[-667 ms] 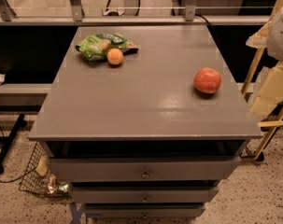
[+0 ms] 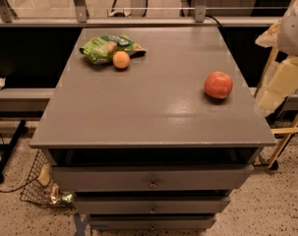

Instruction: Pick apple

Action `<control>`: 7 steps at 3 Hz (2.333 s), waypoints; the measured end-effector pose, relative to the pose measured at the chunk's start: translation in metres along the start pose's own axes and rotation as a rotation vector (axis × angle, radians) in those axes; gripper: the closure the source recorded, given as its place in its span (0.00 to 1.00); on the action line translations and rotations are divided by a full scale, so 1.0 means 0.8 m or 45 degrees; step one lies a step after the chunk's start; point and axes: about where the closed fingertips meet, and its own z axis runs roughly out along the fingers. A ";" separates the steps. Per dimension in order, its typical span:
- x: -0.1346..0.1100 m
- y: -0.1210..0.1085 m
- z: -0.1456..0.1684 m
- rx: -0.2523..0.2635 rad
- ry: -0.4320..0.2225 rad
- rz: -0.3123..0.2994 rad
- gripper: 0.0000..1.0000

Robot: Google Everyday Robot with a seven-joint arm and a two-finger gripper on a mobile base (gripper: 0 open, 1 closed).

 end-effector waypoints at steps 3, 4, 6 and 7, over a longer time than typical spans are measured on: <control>-0.010 -0.105 0.099 -0.051 -0.166 0.151 0.00; 0.003 -0.110 0.136 -0.054 -0.119 0.205 0.00; 0.002 -0.119 0.186 -0.097 -0.089 0.220 0.00; -0.014 -0.116 0.194 -0.117 -0.102 0.186 0.18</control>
Offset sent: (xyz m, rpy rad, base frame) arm 0.1254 0.0079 -0.0489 0.2136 0.0125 -0.0366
